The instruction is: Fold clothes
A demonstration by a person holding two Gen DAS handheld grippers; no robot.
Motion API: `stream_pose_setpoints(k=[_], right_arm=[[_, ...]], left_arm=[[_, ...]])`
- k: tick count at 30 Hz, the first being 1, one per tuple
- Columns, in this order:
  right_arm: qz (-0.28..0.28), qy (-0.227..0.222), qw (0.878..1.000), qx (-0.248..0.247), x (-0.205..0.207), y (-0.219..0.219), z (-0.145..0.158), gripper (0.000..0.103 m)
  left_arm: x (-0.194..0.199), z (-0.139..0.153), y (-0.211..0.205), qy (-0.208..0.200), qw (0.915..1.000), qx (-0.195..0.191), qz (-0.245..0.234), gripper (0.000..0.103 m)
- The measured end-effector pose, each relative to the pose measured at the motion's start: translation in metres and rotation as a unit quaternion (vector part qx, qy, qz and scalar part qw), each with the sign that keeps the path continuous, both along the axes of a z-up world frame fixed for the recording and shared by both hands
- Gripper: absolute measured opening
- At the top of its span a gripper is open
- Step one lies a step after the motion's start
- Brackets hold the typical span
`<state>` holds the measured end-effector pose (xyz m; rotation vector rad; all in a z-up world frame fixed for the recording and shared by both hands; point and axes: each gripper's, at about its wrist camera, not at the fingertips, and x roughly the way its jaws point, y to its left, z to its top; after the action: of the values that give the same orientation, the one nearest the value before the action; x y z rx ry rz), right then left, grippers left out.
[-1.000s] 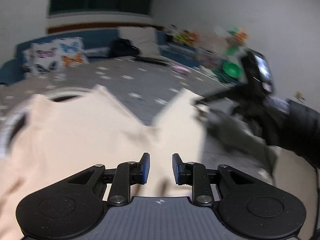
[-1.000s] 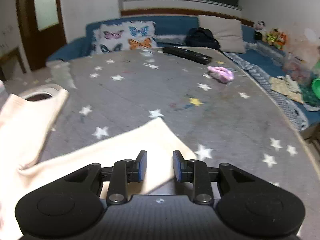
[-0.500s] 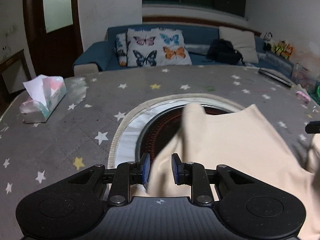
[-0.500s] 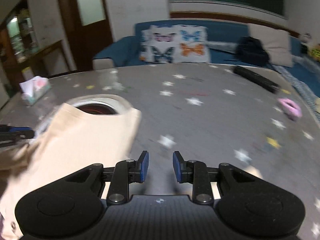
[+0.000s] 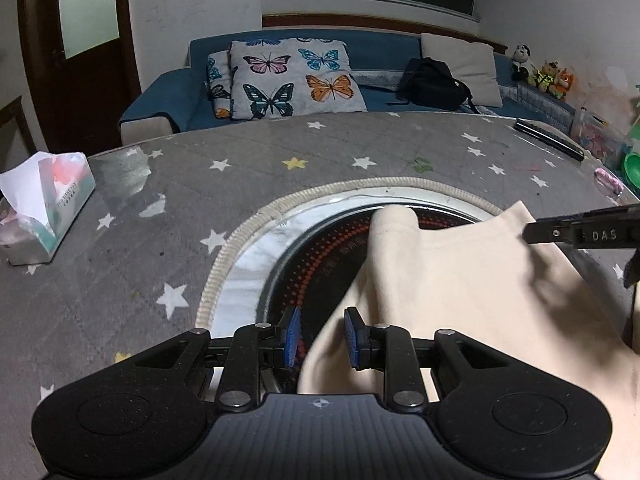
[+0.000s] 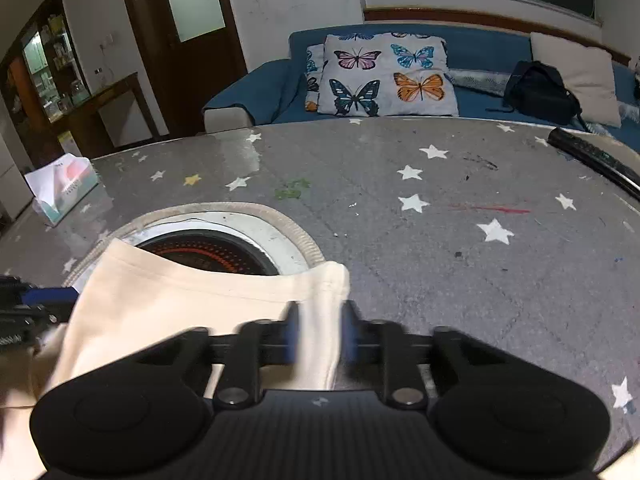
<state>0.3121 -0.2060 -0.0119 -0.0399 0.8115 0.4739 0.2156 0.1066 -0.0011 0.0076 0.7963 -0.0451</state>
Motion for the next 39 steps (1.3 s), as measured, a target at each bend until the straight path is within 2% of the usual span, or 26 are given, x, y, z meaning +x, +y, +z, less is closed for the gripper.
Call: stream_pose_setpoints(k=[3, 7, 11, 21, 23, 24, 25, 26, 30, 33, 37, 39], right_arm=[[-0.012, -0.026, 0.999, -0.026, -0.012, -0.007, 0.005, 0.003], [-0.036, -0.036, 0.998, -0.048, -0.031, -0.028, 0.009, 0.003], [-0.042, -0.026, 0.997, -0.053, -0.039, -0.042, 0.006, 0.003], [-0.044, -0.015, 0.998, -0.048, -0.045, -0.053, 0.003, 0.004], [-0.046, -0.015, 0.998, -0.047, -0.044, -0.053, 0.004, 0.004], [-0.045, -0.016, 0.998, -0.047, -0.043, -0.052, 0.004, 0.004], [-0.043, -0.017, 0.998, -0.049, -0.042, -0.051, 0.004, 0.004], [-0.041, -0.019, 0.998, -0.051, -0.040, -0.049, 0.005, 0.004], [-0.034, -0.036, 0.997, -0.051, -0.029, -0.039, 0.011, 0.004], [-0.026, -0.046, 0.998, -0.044, -0.015, -0.025, 0.014, 0.004], [-0.013, -0.044, 0.998, -0.052, 0.006, -0.002, 0.006, 0.007], [-0.012, -0.039, 0.998, -0.056, 0.013, 0.006, 0.004, 0.008]], left_arm=[[0.003, 0.001, 0.003, -0.002, 1.0000, 0.002, 0.001, 0.026], [0.007, 0.001, 0.001, -0.004, 0.9999, 0.002, -0.010, 0.027], [0.015, -0.002, -0.006, -0.001, 0.9998, 0.004, -0.019, 0.031], [0.033, -0.007, -0.017, 0.005, 0.9991, -0.007, -0.041, 0.031], [0.037, -0.009, -0.022, 0.004, 0.9988, -0.001, -0.048, 0.027], [0.038, -0.010, -0.024, 0.001, 0.9986, 0.001, -0.052, 0.022], [0.038, -0.011, -0.026, -0.004, 0.9984, 0.004, -0.056, 0.011], [0.037, -0.011, -0.027, -0.010, 0.9985, 0.012, -0.052, 0.007], [0.033, -0.010, -0.021, -0.040, 0.9973, 0.061, -0.009, 0.005], [0.033, -0.006, -0.004, -0.048, 0.9966, 0.062, 0.025, 0.005], [0.042, -0.011, 0.013, -0.028, 0.9968, 0.056, 0.050, 0.005], [0.042, -0.013, 0.018, -0.020, 0.9972, 0.046, 0.056, 0.010]])
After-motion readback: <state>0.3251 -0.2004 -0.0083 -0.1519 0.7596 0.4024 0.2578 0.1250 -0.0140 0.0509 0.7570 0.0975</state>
